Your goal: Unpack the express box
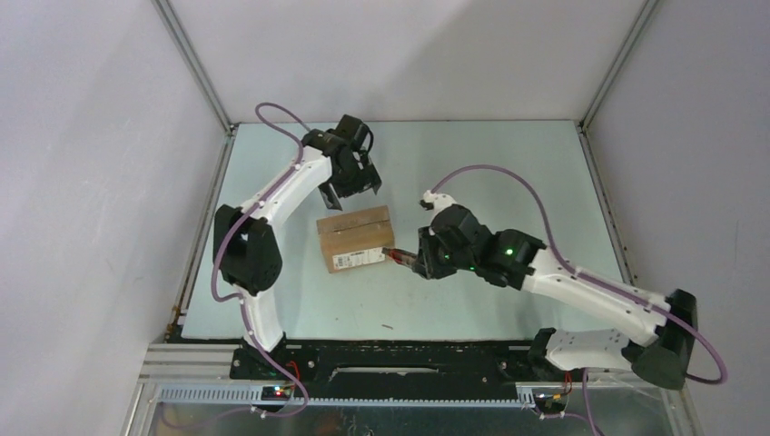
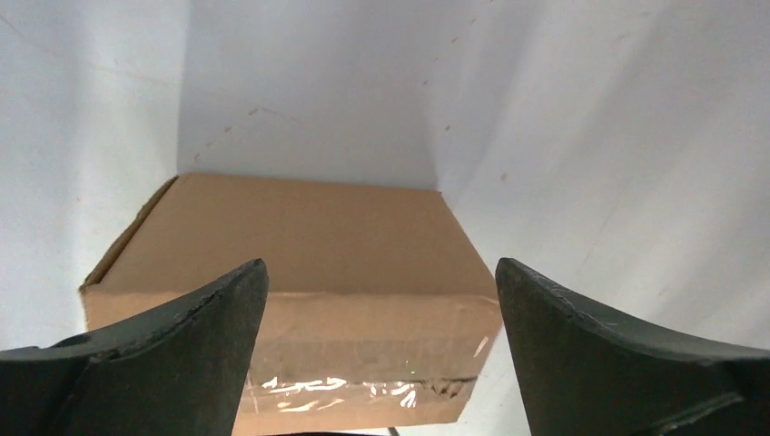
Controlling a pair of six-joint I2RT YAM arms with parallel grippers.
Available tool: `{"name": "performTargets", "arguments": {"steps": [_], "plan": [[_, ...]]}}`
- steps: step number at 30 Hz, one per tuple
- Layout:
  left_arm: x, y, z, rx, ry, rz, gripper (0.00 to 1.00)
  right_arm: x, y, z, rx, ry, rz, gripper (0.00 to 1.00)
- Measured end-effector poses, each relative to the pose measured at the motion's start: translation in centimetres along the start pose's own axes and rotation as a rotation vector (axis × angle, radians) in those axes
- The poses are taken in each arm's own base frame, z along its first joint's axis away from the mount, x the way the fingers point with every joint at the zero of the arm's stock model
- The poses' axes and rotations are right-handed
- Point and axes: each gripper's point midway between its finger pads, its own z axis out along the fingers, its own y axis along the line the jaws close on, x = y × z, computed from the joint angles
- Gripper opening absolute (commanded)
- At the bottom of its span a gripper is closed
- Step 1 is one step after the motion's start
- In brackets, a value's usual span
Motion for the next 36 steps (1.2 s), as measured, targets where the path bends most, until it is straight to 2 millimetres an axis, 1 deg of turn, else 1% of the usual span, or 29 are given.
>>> {"name": "performTargets", "arguments": {"steps": [1, 4, 6, 7, 9, 11, 13, 15, 17, 19, 21, 22, 24, 25, 27, 29, 33, 34, 36], "plan": [[-0.5, -0.2, -0.4, 0.008, -0.010, 0.004, 1.00, -0.1, -0.3, -0.6, 0.000, -0.004, 0.007, 0.00], [-2.0, -0.8, -1.7, 0.040, -0.050, 0.011, 1.00, -0.5, -1.5, -3.2, -0.007, -0.029, 0.040, 0.00], [-2.4, -0.6, -2.4, 0.044, -0.063, 0.012, 0.99, -1.2, -2.3, -5.1, -0.016, -0.065, 0.065, 0.00], [-2.3, -0.4, -2.8, 0.041, -0.065, 0.010, 0.99, -1.6, -2.7, -5.8, -0.019, -0.085, 0.079, 0.00], [-2.1, 0.1, -3.5, 0.046, -0.075, 0.003, 0.99, -2.5, -4.0, -6.6, -0.005, -0.117, 0.106, 0.00], [-0.6, 1.8, -4.1, 0.035, -0.071, -0.011, 0.98, -3.4, -5.5, -6.5, 0.028, -0.141, 0.126, 0.00], [1.8, 3.8, -5.1, 0.019, -0.060, -0.024, 0.97, -5.1, -6.9, -5.6, 0.059, -0.174, 0.133, 0.00], [3.9, 4.8, -6.3, 0.029, -0.057, -0.025, 0.97, -6.8, -7.8, -3.9, 0.068, -0.198, 0.131, 0.00], [6.5, 5.5, -7.2, 0.052, -0.054, -0.011, 0.95, -8.5, -8.8, -1.3, 0.076, -0.209, 0.117, 0.00], [9.1, 6.4, -7.7, 0.067, -0.040, 0.005, 0.95, -9.6, -9.7, 1.4, 0.080, -0.207, 0.096, 0.00], [11.7, 7.6, -7.7, 0.073, -0.013, 0.022, 0.96, -10.1, -10.3, 4.2, 0.079, -0.186, 0.061, 0.00], [12.8, 8.3, -7.3, 0.066, 0.005, 0.023, 0.96, -10.3, -10.4, 5.2, 0.077, -0.171, 0.045, 0.00], [14.4, 9.5, -6.2, 0.041, 0.038, 0.017, 0.97, -11.2, -10.1, 7.2, 0.057, -0.160, 0.007, 0.00], [15.0, 10.1, -5.6, 0.021, 0.055, 0.014, 0.98, -11.5, -9.9, 7.8, 0.047, -0.162, -0.009, 0.00], [15.9, 10.8, -4.3, -0.016, 0.082, 0.009, 0.99, -11.8, -9.0, 8.8, 0.020, -0.162, -0.050, 0.00], [15.8, 10.8, -3.5, -0.031, 0.089, 0.001, 0.99, -11.6, -7.9, 9.1, -0.004, -0.157, -0.086, 0.00], [14.3, 10.6, -2.2, -0.025, 0.069, -0.041, 0.99, -10.6, -5.8, 9.3, -0.039, -0.141, -0.137, 0.00], [13.9, 10.8, -2.0, -0.028, 0.064, -0.052, 0.99, -10.2, -5.5, 9.3, -0.046, -0.139, -0.142, 0.00], [13.2, 11.4, -1.7, -0.041, 0.061, -0.070, 1.00, -9.3, -5.5, 8.9, -0.043, -0.132, -0.144, 0.00]]}}
